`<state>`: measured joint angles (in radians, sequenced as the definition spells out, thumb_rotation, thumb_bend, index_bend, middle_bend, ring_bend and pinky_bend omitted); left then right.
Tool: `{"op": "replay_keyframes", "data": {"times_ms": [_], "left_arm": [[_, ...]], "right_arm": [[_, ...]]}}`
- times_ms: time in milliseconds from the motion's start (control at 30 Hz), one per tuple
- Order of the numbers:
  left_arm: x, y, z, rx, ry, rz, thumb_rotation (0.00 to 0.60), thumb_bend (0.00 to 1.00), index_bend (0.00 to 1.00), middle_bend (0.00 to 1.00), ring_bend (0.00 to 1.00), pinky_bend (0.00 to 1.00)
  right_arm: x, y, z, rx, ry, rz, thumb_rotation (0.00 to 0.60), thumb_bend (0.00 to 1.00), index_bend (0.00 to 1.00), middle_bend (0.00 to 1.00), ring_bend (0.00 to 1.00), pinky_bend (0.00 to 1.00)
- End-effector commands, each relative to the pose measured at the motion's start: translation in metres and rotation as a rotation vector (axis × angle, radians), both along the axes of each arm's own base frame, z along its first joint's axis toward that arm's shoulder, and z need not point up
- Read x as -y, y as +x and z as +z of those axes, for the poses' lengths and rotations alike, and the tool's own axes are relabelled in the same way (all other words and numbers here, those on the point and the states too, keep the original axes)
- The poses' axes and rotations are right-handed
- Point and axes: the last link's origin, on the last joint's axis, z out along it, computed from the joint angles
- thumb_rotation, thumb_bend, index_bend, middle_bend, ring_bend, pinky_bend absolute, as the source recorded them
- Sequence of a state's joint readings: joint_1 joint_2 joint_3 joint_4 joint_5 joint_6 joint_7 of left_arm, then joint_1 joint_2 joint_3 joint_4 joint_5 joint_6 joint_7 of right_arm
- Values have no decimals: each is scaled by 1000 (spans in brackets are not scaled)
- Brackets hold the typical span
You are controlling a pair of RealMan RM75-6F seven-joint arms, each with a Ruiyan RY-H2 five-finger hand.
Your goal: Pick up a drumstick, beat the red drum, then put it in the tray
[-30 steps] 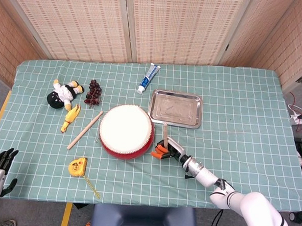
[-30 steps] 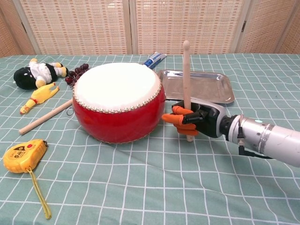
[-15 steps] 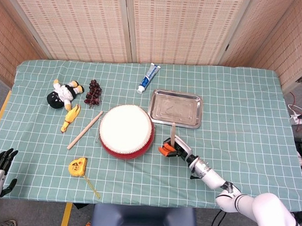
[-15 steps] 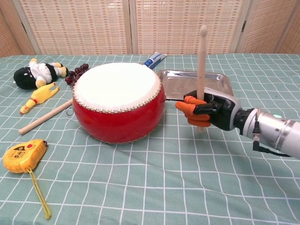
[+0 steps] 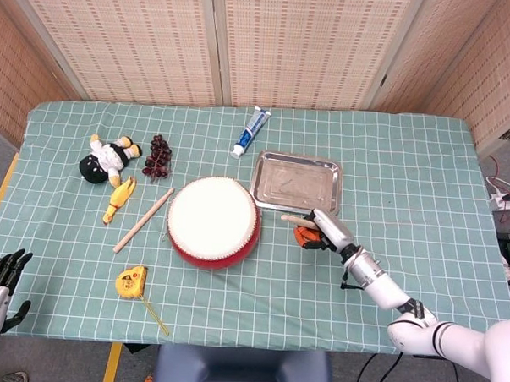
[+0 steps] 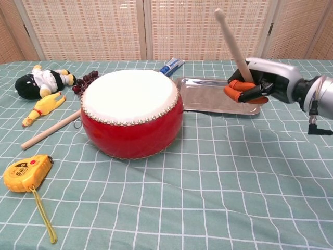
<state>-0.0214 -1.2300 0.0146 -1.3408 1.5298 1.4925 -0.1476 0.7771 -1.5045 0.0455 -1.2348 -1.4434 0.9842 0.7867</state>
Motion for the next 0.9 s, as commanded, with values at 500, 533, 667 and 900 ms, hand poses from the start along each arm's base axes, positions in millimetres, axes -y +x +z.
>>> {"op": "replay_keyframes", "data": {"times_ms": [500,533,667,900], "left_arm": [[0,-6,0,8,4,12,600,317,34,12,0,17],[0,-6,0,8,3,13,600,317,34,12,0,17],[-1,-7,-1,12,1,15,600,316,35,12,0,17],[-2,-10,-2,14,-2,18,600,317,35,12,0,18]], "right_arm": [[70,94,7,-732,-190,125,600,681,1000,1000,1000,1000],[70,96,4,-751,-194,133,600,685,1000,1000,1000,1000],[69,101,-8,-809,-208,149,600,706,1000,1000,1000,1000],[71,99,-24,-945,-226,187,600,707,1000,1000,1000,1000]]}}
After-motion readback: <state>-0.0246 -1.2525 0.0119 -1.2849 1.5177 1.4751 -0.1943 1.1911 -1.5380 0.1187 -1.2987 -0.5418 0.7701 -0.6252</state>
